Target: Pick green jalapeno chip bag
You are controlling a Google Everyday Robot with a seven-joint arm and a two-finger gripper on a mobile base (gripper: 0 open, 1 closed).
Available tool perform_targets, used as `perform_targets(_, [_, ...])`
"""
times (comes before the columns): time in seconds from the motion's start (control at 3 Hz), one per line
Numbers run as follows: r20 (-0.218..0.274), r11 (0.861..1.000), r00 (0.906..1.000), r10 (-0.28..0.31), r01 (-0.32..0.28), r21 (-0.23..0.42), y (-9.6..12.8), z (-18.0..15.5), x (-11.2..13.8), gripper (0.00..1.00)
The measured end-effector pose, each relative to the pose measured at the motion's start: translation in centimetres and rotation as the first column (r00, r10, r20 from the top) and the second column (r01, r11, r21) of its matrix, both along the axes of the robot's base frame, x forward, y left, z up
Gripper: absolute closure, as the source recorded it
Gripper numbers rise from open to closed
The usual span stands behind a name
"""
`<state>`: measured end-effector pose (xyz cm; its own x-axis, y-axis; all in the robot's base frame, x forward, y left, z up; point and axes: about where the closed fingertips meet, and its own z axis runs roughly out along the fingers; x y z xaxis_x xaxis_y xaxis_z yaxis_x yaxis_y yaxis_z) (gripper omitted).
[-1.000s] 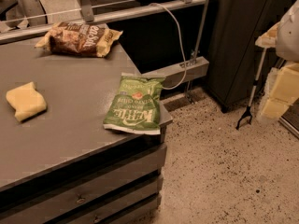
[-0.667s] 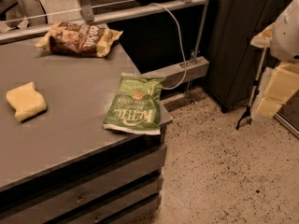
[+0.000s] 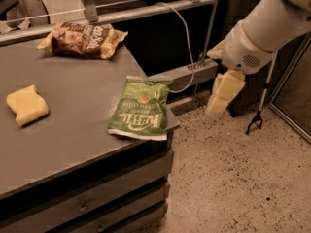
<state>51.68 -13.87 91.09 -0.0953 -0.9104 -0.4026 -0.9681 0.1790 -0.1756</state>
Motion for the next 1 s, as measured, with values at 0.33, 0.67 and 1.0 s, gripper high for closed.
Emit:
perform_targets(0.33, [-0.002, 0.995, 0.9995, 0.032, -0.032, 0.092, 3.2, -2.1, 3.9, 0.00])
perform_targets(0.67, [-0.010, 0.983, 0.9990, 0.043, -0.040, 0.177, 6.0, -3.6, 6.7, 0.00])
perform_targets(1.0, [-0.034, 0.970, 0.9988, 0.035, -0.025, 0.243, 8.5, -5.2, 7.9, 0.00])
